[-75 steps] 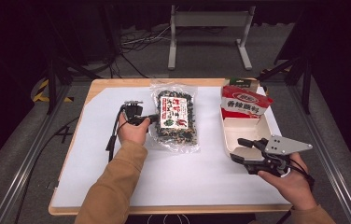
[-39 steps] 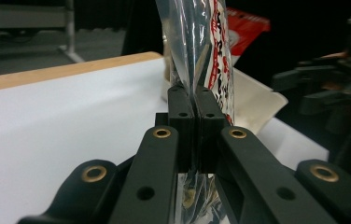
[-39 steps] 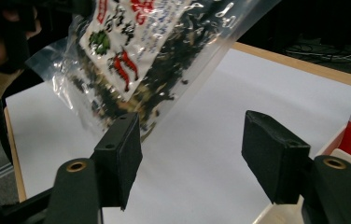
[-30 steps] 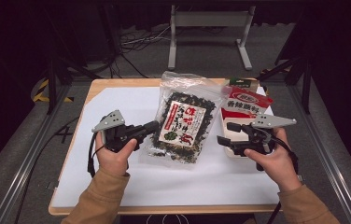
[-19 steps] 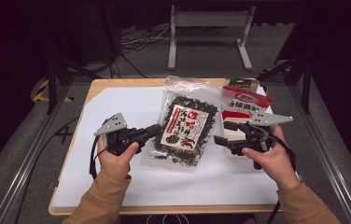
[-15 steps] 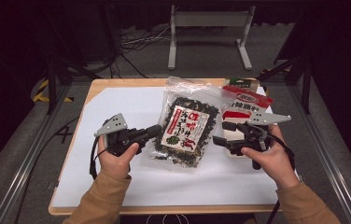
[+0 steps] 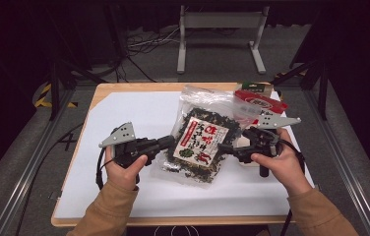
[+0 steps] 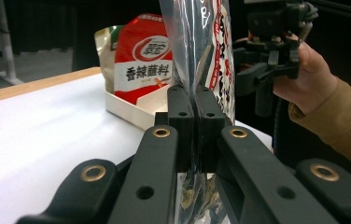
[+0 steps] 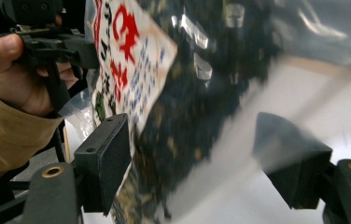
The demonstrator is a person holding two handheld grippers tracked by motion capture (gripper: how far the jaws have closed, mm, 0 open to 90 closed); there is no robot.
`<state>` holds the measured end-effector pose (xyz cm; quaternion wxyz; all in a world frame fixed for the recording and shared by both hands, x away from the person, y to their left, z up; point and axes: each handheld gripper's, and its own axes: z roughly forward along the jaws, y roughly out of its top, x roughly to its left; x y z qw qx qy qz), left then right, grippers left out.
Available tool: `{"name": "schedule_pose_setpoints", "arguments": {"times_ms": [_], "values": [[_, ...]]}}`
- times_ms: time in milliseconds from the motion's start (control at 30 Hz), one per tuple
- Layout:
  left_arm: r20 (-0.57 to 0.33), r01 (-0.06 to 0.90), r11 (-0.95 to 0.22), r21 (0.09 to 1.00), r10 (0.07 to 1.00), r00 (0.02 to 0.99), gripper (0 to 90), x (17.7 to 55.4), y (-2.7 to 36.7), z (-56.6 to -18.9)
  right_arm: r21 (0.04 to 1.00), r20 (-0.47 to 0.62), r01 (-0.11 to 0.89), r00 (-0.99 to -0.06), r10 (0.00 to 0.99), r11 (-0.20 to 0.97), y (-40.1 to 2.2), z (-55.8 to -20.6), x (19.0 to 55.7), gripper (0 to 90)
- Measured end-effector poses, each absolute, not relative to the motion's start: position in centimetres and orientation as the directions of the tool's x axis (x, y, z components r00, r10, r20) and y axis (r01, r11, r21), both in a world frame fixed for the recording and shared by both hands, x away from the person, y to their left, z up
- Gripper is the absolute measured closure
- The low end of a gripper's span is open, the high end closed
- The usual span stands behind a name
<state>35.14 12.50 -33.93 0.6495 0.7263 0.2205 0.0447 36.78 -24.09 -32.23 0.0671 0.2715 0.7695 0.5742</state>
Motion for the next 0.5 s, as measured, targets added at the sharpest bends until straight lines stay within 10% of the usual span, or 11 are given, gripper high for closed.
{"name": "schedule_pose_setpoints", "arguments": {"times_ms": [500], "values": [[-0.251,0.288,-0.047,0.956,0.372,0.894,87.0,35.80,12.42,-34.78,0.907,0.227,0.326,-0.912,0.342,0.268,-24.40,-31.38,36.46,71.1]]}}
